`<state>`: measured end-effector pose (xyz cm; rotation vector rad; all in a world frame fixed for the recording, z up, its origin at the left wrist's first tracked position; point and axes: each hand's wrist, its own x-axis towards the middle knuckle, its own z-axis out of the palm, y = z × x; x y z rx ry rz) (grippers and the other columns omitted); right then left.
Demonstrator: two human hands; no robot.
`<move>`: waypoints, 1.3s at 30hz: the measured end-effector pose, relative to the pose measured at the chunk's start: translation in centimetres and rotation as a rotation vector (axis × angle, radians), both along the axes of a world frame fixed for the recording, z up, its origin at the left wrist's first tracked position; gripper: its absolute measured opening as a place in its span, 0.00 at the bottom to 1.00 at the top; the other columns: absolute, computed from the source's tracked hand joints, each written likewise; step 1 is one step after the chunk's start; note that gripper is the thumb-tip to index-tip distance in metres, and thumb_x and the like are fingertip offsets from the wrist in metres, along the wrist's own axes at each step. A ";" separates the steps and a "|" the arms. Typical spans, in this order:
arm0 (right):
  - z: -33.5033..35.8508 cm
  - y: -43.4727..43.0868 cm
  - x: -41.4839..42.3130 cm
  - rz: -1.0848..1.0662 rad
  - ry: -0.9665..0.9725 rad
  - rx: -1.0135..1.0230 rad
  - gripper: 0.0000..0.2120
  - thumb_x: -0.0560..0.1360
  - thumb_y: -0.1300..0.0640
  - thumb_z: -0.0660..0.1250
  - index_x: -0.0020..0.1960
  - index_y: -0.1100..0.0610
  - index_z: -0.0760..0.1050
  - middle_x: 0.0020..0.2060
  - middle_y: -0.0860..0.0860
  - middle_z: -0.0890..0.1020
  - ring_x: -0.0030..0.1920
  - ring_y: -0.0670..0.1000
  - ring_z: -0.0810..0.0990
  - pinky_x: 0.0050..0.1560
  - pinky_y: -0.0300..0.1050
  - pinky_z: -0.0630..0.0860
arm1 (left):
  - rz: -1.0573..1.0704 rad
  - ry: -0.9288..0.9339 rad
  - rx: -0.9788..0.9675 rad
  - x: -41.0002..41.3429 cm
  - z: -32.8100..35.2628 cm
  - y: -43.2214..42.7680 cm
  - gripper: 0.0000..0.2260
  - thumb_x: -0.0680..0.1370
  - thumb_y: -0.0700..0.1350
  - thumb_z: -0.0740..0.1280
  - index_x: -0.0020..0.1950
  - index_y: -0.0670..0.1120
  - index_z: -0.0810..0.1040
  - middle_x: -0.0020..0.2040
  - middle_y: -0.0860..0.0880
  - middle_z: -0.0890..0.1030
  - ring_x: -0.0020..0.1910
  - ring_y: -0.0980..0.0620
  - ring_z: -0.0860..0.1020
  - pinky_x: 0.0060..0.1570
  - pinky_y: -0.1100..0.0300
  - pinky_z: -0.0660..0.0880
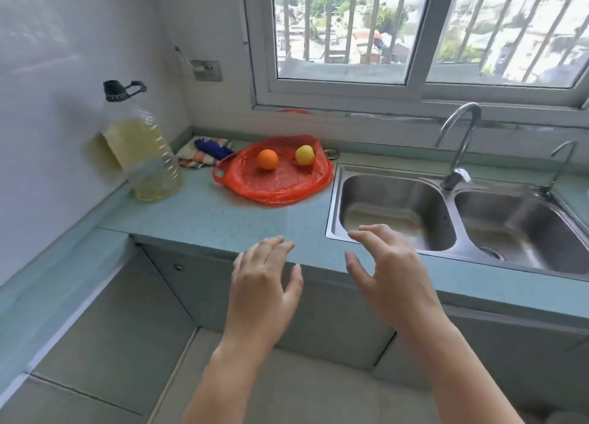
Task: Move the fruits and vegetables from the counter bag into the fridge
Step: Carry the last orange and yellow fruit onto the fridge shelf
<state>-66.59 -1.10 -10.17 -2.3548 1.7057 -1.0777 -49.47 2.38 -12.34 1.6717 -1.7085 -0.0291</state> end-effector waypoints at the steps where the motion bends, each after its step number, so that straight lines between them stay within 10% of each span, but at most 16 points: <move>1: -0.2 -1.3 0.9 0.016 0.001 0.013 0.16 0.70 0.53 0.64 0.52 0.60 0.80 0.48 0.55 0.82 0.49 0.58 0.80 0.50 0.51 0.74 | 0.020 0.005 0.005 0.9 -0.2 -1.1 0.17 0.73 0.50 0.60 0.56 0.44 0.78 0.56 0.46 0.80 0.56 0.45 0.77 0.59 0.47 0.68; 17: -0.8 -22.1 16.9 -0.030 0.008 -0.008 0.12 0.69 0.56 0.69 0.51 0.60 0.80 0.46 0.56 0.81 0.47 0.59 0.80 0.47 0.47 0.73 | -0.081 0.056 0.109 17.8 -1.1 -22.9 0.19 0.73 0.52 0.59 0.60 0.47 0.76 0.59 0.51 0.77 0.60 0.52 0.73 0.61 0.60 0.63; 39: -8.8 -46.9 15.8 -0.113 -0.035 0.271 0.15 0.72 0.56 0.69 0.58 0.59 0.77 0.53 0.55 0.79 0.54 0.57 0.76 0.52 0.48 0.72 | -0.079 0.085 0.265 18.9 -7.3 -47.8 0.15 0.74 0.42 0.67 0.60 0.44 0.76 0.62 0.47 0.74 0.62 0.48 0.71 0.61 0.61 0.60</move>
